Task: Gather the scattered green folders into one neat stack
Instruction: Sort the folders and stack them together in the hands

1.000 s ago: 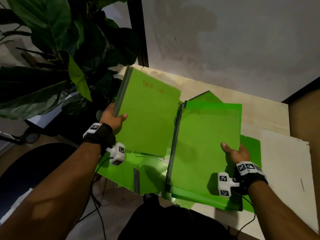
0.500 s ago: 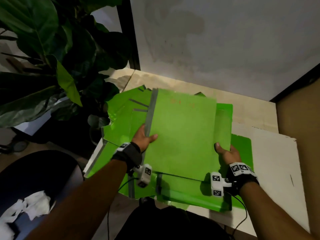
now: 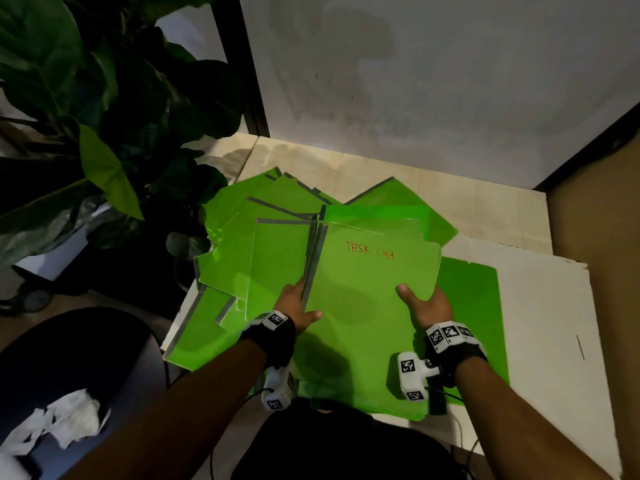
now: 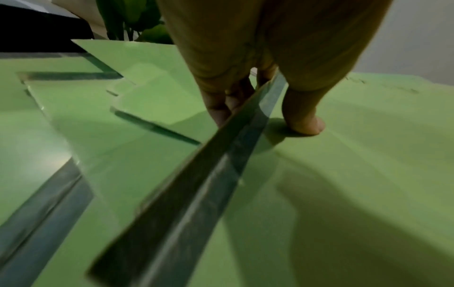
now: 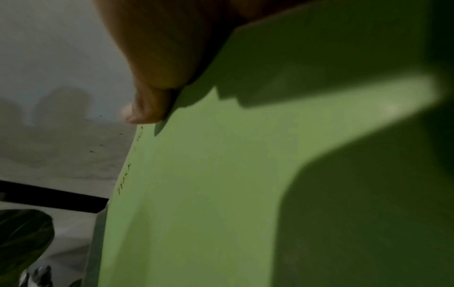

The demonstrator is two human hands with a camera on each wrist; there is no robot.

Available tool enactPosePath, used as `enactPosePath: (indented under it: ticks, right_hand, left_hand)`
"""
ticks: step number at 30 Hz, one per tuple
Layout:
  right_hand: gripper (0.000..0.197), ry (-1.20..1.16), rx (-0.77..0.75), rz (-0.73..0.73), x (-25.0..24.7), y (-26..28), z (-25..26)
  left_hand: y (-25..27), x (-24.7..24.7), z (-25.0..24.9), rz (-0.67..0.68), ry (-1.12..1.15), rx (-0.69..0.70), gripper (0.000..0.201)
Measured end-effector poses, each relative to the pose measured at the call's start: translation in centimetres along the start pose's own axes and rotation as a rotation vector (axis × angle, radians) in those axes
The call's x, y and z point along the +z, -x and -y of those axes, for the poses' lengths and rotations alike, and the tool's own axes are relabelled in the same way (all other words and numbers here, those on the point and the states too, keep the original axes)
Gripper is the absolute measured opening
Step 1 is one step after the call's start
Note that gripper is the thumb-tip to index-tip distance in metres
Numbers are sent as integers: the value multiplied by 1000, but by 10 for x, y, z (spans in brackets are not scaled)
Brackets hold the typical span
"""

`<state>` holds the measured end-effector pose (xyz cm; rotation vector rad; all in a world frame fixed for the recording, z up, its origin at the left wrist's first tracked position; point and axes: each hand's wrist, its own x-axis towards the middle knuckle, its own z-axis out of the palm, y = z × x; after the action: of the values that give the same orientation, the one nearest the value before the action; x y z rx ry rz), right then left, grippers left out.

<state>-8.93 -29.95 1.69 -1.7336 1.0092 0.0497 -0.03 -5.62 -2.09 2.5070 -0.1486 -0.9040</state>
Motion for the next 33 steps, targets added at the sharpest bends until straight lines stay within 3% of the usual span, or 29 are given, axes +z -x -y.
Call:
enactPosePath:
  ticks: [4,8,15,17,20,23,26,30,33]
  right_hand:
    - [53,16,11,14,-2,-6,8]
    - [50,12,-1,45,-2,-10,13]
    - [49,9,10,77,-4,-8,14]
    - [67,40,28,94,-4,-11,13]
    - [120,80,41,99,-3,-21,-1]
    - [126,80,53,109,-2,-38,-23]
    - [115,74,63,109,-2,-36,-16]
    - [60,24,81,98,-2,-25,1]
    - [50,-32,71,117,-5,-23,4]
  left_hand:
    - [-16,-29,-23,-142,5,19,88]
    - [-45,-56,-58,-296,-13,200,76]
    - [-70,-50,-87,-31,-451,387,69]
    - [-74,-46,-88,-48,-475,348,67]
    - [-78,-43,-85,-75,-396,243,64]
    - [-80,-37,-79,-71,-324,256,59]
    - [-83,-38,-79,-59,-278,314,63]
    - [-80,-45,-89,43,-301,376,77]
    - [-74,-45,-91,38,-181,372,82]
